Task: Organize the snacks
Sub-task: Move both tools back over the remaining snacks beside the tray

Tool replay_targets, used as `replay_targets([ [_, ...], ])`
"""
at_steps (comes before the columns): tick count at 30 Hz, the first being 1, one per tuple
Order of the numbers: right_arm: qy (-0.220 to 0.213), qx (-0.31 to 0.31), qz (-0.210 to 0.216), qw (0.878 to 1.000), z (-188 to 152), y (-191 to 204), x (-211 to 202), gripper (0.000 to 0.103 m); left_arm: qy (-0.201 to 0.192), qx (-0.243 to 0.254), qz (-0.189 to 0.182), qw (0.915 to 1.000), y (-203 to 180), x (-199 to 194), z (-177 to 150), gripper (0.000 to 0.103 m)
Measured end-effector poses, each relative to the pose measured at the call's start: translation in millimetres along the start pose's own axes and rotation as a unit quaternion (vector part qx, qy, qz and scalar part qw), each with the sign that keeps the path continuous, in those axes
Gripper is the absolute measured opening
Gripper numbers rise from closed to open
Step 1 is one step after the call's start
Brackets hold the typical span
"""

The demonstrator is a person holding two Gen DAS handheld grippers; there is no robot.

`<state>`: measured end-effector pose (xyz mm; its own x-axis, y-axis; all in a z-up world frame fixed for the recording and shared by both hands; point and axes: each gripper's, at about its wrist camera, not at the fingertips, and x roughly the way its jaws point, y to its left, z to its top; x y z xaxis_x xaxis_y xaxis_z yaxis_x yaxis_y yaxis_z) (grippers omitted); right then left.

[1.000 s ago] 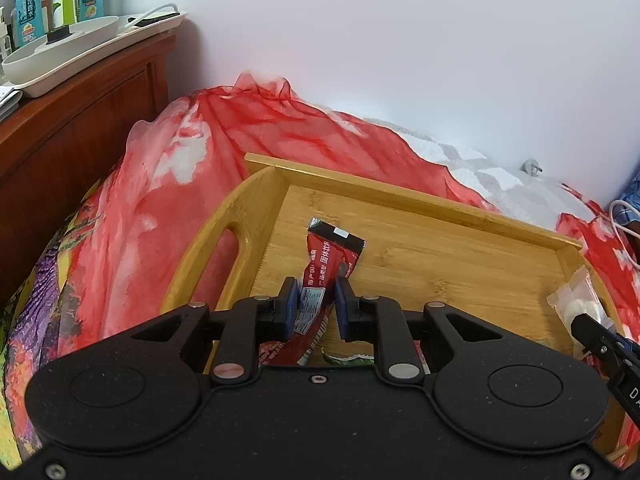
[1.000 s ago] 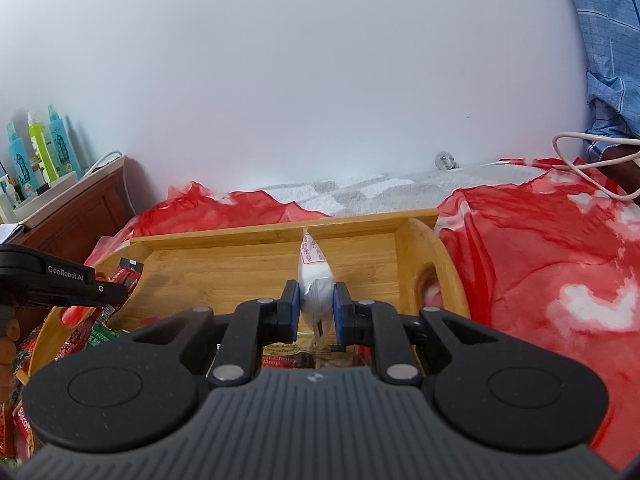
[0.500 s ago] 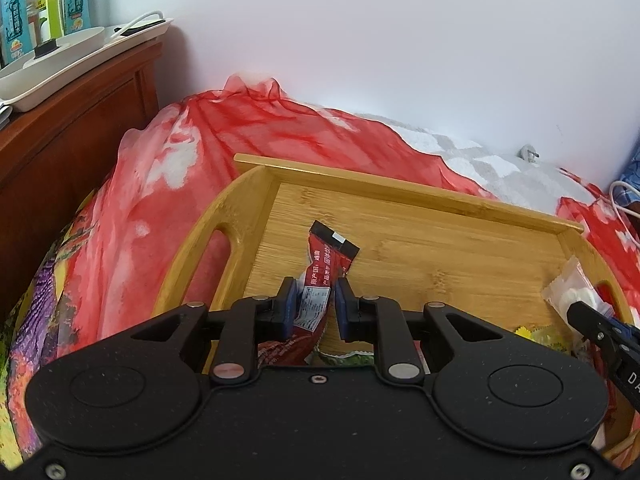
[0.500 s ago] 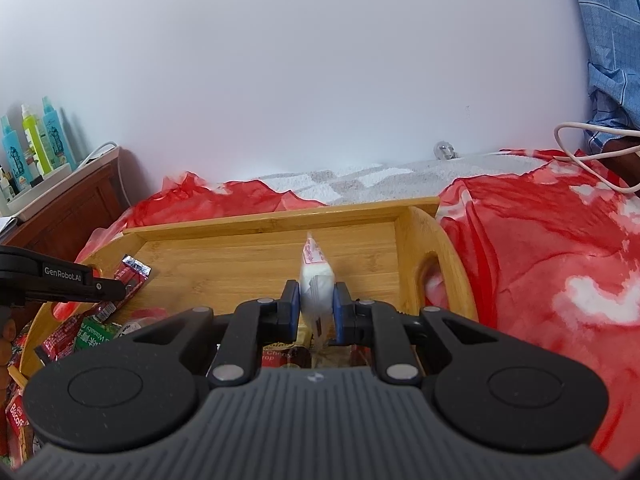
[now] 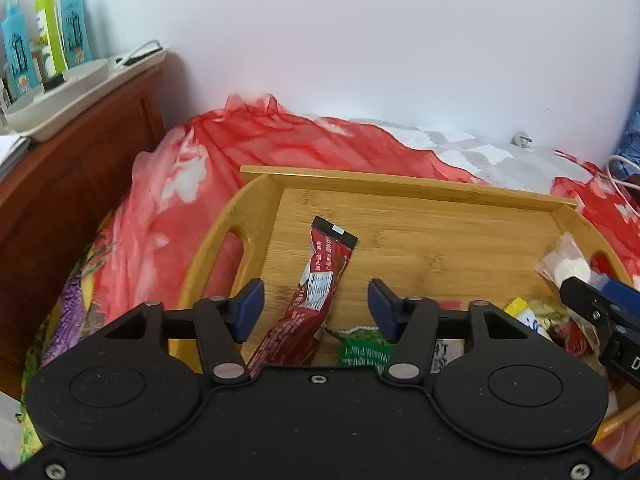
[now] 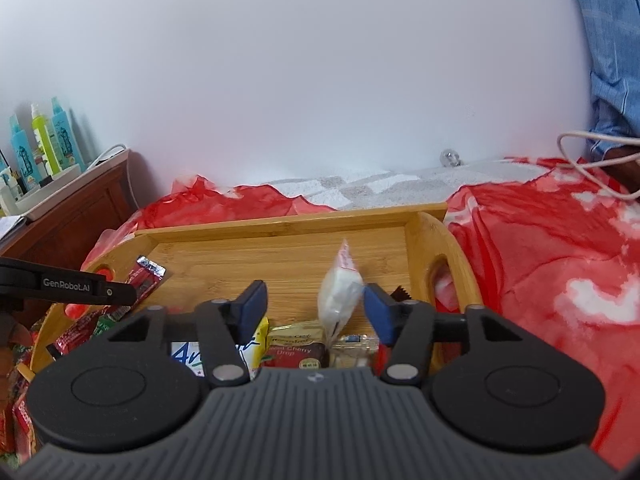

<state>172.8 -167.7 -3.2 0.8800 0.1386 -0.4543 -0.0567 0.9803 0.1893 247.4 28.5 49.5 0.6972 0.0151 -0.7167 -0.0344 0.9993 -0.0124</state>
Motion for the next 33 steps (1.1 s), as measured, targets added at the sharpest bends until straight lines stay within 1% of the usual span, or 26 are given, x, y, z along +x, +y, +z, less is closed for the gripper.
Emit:
replay_targets([
  [1,-0.001,0.0,0.0,1.0,0,1,-2,0.073,-0.002,0.002,-0.001,1.0,0,-4,-2,0.062],
  [3,-0.004,0.005,0.001,1.0,-1,1,-6,0.075,-0.008,0.006,-0.004,0.9999,0,-12,-5,0.07],
  [6,-0.013,0.006,0.005,1.0,-3,3,-14,0.078,-0.018,0.016,-0.008,0.9997,-1,-24,-10,0.079],
  [10,-0.029,-0.005,0.006,1.0,-6,6,-27,0.082,-0.025,0.023,-0.015,0.9993,-1,-40,-17,0.082],
  [13,-0.037,0.002,0.011,0.999,-9,7,-39,0.085,-0.03,0.022,-0.022,0.9991,1,-52,-24,0.084],
  [18,-0.05,-0.001,0.011,0.999,-14,10,-59,0.086,-0.041,0.026,-0.031,0.9983,2,-72,-39,0.089],
  [23,-0.062,-0.019,0.009,0.998,-21,20,-75,0.086,-0.044,0.031,-0.034,0.998,4,-84,-51,0.09],
  [27,-0.063,-0.018,0.009,0.998,-32,25,-86,0.086,-0.05,0.041,-0.039,0.9972,7,-93,-62,0.09],
  [31,-0.066,-0.027,0.008,0.997,-44,32,-96,0.086,-0.05,0.049,-0.064,0.9955,10,-99,-74,0.09],
  [33,-0.068,-0.031,0.008,0.997,-49,36,-101,0.088,-0.049,0.049,-0.067,0.9953,12,-101,-78,0.09],
])
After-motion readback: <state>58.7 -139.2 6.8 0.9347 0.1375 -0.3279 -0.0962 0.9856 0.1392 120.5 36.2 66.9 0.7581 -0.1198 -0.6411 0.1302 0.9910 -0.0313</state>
